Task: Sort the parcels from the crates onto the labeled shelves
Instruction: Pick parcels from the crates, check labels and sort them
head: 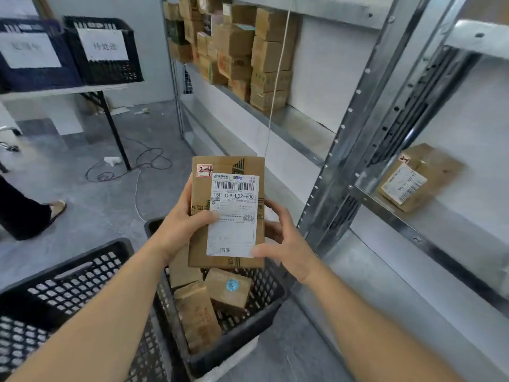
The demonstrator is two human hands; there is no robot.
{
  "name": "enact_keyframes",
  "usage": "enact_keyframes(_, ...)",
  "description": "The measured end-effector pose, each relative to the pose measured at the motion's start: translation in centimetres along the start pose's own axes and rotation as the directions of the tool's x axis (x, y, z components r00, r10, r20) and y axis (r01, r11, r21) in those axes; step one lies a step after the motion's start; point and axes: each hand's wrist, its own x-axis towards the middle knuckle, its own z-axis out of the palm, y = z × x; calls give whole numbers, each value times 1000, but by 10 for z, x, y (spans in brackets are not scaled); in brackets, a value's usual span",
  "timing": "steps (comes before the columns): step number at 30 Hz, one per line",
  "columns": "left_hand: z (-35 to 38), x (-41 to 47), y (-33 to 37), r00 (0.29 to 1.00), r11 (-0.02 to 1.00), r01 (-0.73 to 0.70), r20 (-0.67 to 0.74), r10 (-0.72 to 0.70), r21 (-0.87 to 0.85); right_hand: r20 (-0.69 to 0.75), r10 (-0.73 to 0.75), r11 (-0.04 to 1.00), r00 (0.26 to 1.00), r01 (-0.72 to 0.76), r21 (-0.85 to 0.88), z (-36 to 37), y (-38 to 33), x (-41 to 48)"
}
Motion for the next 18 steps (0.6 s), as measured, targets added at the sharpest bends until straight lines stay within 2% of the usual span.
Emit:
enact_keyframes(8,108,-37,9,968,995,-34,253,7,99,-294,29,1000,955,-30,-1,-63,3,-134)
enact_keyframes(18,188,-127,31,933,945,-173,353,67,277,-523,-41,999,851,36,-20,-89,-13,-311)
